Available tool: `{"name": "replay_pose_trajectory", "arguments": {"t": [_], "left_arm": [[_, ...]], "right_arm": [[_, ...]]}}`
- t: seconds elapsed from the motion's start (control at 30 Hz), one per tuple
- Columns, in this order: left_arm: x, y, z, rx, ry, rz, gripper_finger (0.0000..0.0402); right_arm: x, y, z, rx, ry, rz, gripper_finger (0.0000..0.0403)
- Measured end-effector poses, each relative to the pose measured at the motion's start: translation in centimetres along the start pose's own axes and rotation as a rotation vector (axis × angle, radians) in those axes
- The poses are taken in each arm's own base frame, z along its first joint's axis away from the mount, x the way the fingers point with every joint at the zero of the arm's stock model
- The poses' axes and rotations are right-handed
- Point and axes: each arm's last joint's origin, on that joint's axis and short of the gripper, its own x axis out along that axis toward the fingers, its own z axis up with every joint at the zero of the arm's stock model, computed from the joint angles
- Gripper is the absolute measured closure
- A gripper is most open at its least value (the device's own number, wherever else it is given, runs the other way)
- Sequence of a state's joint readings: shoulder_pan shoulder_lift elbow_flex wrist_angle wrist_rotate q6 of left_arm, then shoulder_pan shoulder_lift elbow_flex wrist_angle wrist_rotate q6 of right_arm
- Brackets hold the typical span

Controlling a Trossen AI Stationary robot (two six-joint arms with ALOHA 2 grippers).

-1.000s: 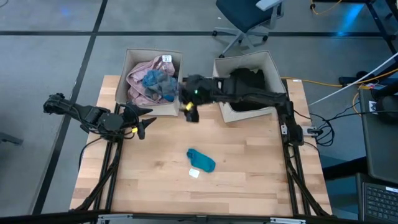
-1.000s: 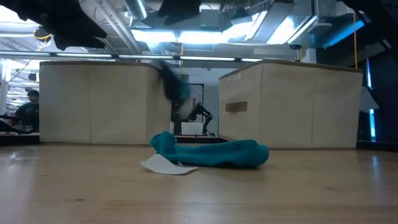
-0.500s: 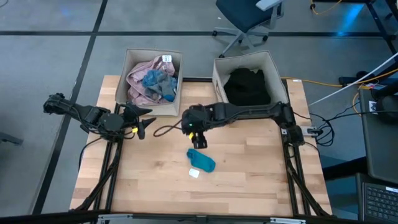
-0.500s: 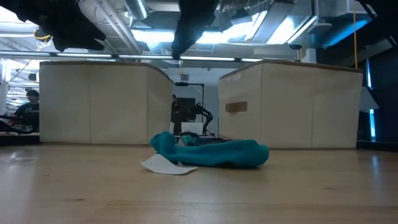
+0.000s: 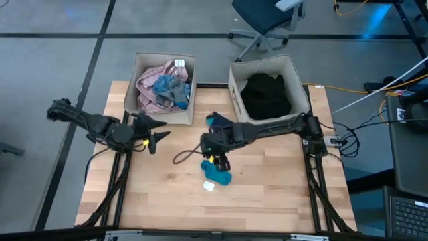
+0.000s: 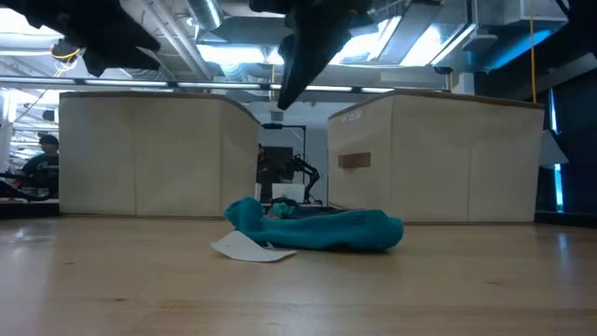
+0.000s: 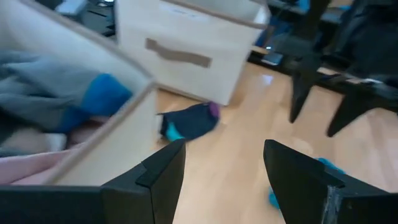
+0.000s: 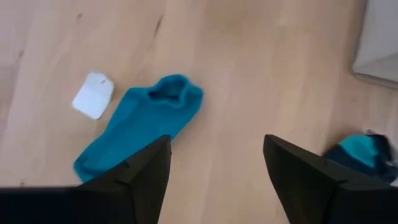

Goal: Sort clothes
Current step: Put the blue sock into the left brown laundry organizer

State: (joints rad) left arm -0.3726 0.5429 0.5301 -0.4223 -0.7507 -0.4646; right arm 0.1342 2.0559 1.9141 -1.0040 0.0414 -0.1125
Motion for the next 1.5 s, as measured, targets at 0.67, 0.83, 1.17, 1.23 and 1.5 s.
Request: {"name": "replay_pose_trajectory", "arguments": {"t": [0.67, 0.83, 1.17, 1.23, 1.5], "left_arm": [[5.3, -8.3, -3.6, 0.097, 0.068, -0.175, 0.0194], [7.4, -9.9, -5.4, 0.101, 0.091, -0.199, 0.0194], [12.7, -11.6, -9.8, 0.082, 0.160, -0.203, 0.0194], [13.9, -11.9, -10.5, 0.088, 0.188, -0.180, 0.0194], [17.7, -12.2, -13.7, 0.124, 0.336, -0.147, 0.0198]], "right_arm": [[4.1, 7.1, -9.8, 0.074, -0.262, -0.022, 0.0153], [5.8, 7.1, -11.5, 0.113, -0.317, -0.010, 0.0153], [7.2, 7.3, -13.5, 0.147, -0.309, 0.008, 0.0153], [7.3, 7.3, -13.7, 0.151, -0.338, 0.010, 0.0153], [7.9, 7.3, -14.5, 0.164, -0.386, 0.009, 0.0153]]}}
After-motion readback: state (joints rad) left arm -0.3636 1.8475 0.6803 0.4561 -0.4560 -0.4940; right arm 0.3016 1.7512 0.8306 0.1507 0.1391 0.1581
